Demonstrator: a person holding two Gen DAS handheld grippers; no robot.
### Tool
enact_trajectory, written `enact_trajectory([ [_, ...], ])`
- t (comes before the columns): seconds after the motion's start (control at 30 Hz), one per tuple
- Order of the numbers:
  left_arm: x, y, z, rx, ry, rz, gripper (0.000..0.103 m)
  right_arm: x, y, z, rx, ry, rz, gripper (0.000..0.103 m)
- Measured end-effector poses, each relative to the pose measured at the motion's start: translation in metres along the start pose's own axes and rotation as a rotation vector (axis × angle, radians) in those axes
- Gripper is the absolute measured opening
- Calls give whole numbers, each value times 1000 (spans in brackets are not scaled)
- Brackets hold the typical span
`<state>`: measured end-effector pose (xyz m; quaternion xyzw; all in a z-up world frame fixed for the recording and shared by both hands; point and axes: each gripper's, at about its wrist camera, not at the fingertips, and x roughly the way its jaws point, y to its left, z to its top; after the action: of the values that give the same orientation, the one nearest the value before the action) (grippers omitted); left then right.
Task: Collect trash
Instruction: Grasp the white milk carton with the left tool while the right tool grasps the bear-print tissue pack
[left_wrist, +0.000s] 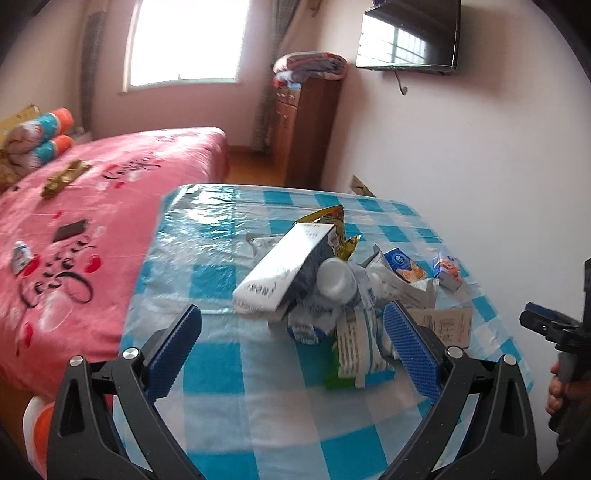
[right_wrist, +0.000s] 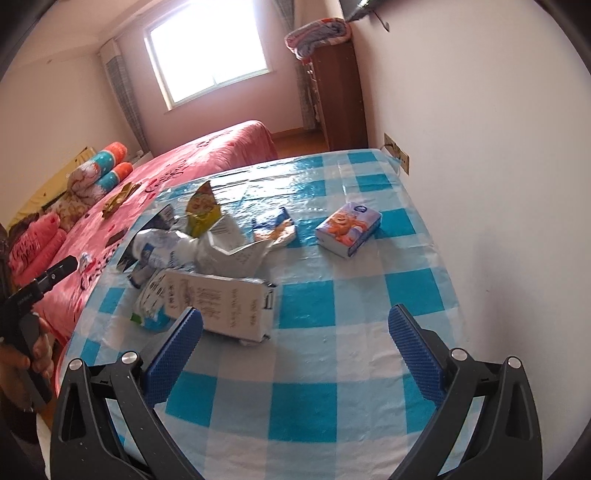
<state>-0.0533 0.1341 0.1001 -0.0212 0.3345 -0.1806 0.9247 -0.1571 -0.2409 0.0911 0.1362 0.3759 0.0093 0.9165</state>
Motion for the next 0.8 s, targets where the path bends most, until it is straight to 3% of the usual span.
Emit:
enact_trajectory([
  [0.13,24,16,20,-6,35,-109,99,19,-18,11,78,26,9,99],
  [0.37,66,38,45,-26,76,-141,99,64,-46,32,204,67,44,99],
  [0.8,122,22,63,112,183,-155,99,122,-64,67,287,99,45,99],
])
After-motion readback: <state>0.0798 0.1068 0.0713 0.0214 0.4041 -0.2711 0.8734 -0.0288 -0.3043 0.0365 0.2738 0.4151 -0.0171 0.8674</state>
